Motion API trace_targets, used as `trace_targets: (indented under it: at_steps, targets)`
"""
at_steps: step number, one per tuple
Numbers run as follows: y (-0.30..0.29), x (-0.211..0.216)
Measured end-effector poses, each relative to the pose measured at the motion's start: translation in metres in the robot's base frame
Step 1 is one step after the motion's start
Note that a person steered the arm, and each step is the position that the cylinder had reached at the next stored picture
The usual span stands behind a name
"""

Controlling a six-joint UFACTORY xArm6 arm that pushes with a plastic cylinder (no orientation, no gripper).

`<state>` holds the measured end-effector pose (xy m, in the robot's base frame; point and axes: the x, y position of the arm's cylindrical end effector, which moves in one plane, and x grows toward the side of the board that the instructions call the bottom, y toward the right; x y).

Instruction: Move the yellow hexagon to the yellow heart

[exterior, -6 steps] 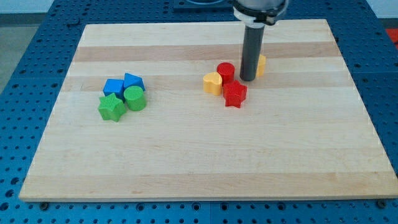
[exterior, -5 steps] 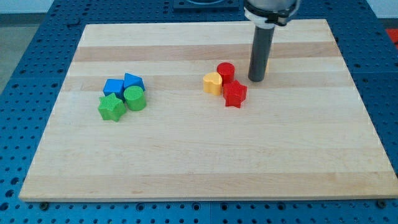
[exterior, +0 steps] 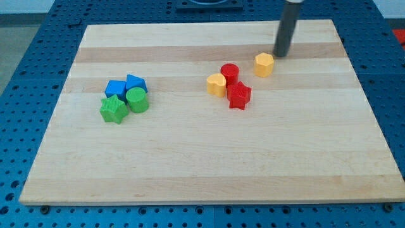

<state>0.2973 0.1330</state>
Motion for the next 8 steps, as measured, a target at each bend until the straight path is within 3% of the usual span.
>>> trace_targets:
  at_steps: [1, 2, 3, 5, 6, 8]
  targets:
    - [-0.037, 0.014]
    - [-0.019, 0.052]
    - [-0.012, 0.061]
    - [0.032, 0.017]
    - [0.093, 0.037]
    - [0.089, 0.112]
